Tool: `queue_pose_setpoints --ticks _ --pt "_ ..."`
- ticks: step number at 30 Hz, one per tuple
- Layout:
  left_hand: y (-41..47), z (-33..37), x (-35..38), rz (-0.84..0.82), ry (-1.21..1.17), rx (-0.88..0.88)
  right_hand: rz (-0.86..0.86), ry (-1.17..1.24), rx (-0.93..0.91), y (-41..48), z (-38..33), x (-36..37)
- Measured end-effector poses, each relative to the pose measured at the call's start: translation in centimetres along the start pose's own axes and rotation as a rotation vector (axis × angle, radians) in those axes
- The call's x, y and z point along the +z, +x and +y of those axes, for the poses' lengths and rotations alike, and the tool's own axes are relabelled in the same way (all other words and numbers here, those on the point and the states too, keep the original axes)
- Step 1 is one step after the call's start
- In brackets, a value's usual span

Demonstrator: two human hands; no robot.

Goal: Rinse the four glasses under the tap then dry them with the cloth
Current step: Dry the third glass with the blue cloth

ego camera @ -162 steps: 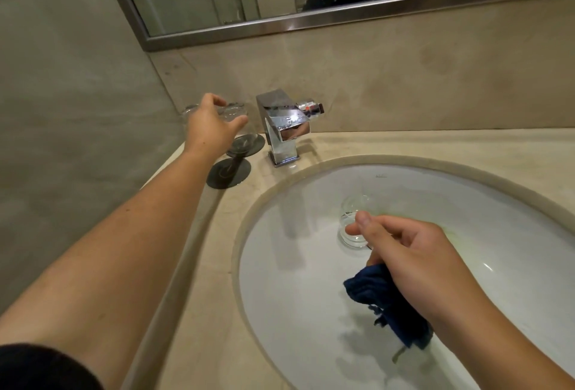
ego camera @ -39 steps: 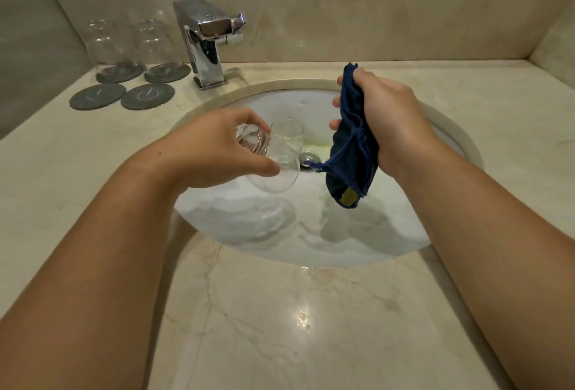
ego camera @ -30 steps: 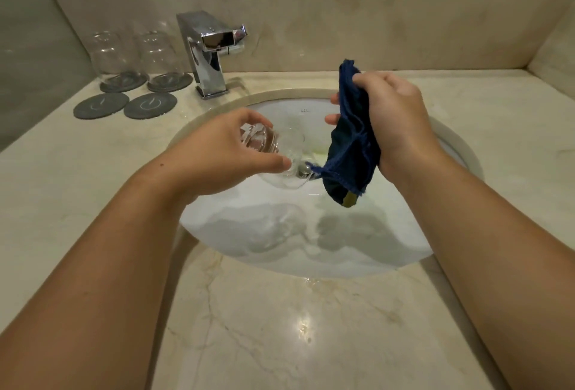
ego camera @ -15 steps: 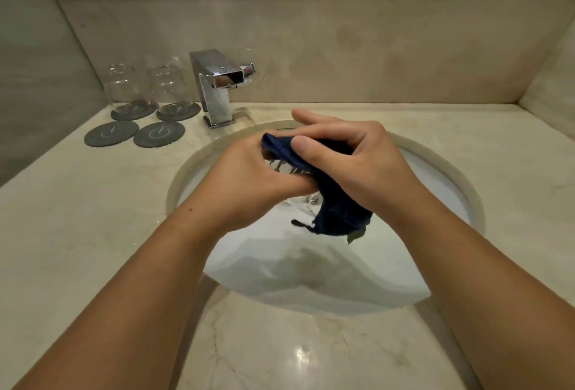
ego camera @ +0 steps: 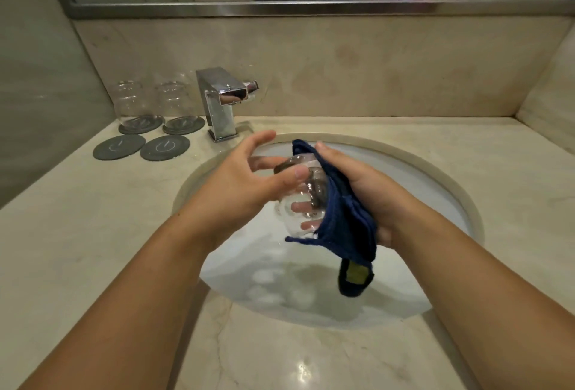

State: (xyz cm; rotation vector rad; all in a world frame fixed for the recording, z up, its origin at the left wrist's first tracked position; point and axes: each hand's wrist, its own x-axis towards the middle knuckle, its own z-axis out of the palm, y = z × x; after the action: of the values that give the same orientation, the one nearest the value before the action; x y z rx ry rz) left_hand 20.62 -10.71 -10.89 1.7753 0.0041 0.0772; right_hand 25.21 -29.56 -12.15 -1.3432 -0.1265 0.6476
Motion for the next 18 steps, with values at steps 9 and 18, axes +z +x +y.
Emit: queue_pose_setpoints --ticks 9,18 --pt "0.1 0.2 2.1 0.241 0.141 -0.083 0.305 0.134 -0.307 1.2 1.3 1.3" --pt "-0.3 0.3 2.8 0.209 -0.110 -0.104 0.443 -0.362 -0.601 0.0 0.6 2.9"
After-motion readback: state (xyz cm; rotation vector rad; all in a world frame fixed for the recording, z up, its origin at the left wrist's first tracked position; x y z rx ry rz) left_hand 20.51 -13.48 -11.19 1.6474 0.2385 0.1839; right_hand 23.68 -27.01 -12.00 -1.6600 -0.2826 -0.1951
